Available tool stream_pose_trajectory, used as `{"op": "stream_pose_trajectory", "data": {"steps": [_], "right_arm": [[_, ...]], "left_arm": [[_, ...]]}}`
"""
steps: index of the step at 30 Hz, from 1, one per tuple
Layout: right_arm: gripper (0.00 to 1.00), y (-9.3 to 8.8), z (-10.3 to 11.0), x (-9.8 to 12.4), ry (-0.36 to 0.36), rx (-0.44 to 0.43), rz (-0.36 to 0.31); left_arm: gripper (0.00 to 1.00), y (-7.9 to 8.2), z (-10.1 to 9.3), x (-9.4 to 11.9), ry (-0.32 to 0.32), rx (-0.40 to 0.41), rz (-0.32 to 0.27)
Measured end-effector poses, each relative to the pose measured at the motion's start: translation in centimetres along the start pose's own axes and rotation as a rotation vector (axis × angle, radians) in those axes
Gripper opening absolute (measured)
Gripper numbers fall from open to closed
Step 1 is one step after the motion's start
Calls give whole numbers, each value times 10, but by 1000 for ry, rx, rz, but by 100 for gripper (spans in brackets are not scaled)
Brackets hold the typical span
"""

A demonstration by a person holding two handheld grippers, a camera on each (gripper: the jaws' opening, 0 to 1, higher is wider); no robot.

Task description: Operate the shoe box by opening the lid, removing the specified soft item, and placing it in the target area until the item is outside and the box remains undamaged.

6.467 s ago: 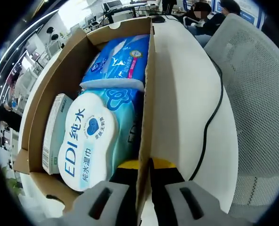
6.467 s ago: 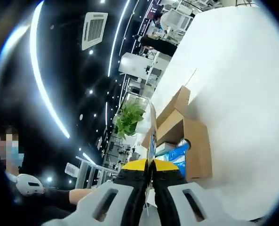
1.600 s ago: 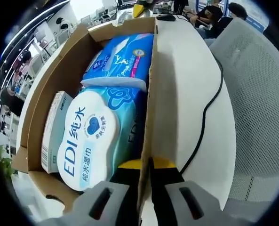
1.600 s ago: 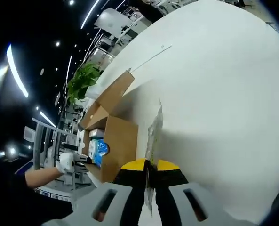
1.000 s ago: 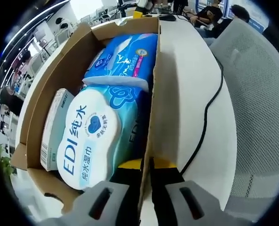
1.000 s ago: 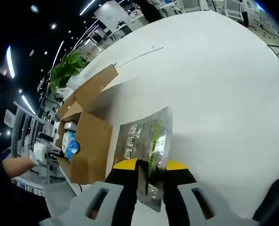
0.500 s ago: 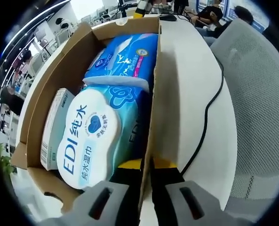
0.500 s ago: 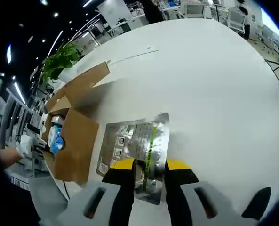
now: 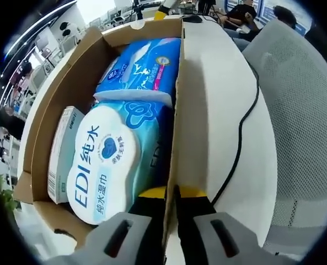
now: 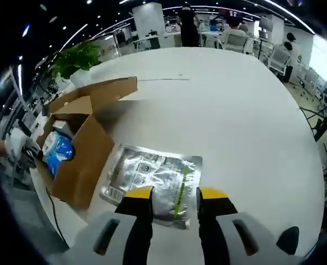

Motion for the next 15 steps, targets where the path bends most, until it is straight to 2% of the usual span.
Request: {"op": "stream_pose_trajectory", "data": {"steps": [9,11,15], "right_arm": [[38,-2,29,-8,-33,-35,-26],[44,0,30,-9,-64,-21,-37],[50,-1,38,-12,-81,10,-29]], "left_arm": [[4,0,1,0,13,46,-2],[4,0,1,0,13,43,-4],[4,0,1,0,15,43,-6]]}}
Point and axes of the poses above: the point that each gripper's makers call its tool centre point, and the gripper's own axes: x roughly backward along the fingers, z roughly to its left, y roughly out of its top, the point moved 1 cm from there along x, roughly backward along the fingers, and after that the axes turned 14 degrees about x, right-handed, at the moved point
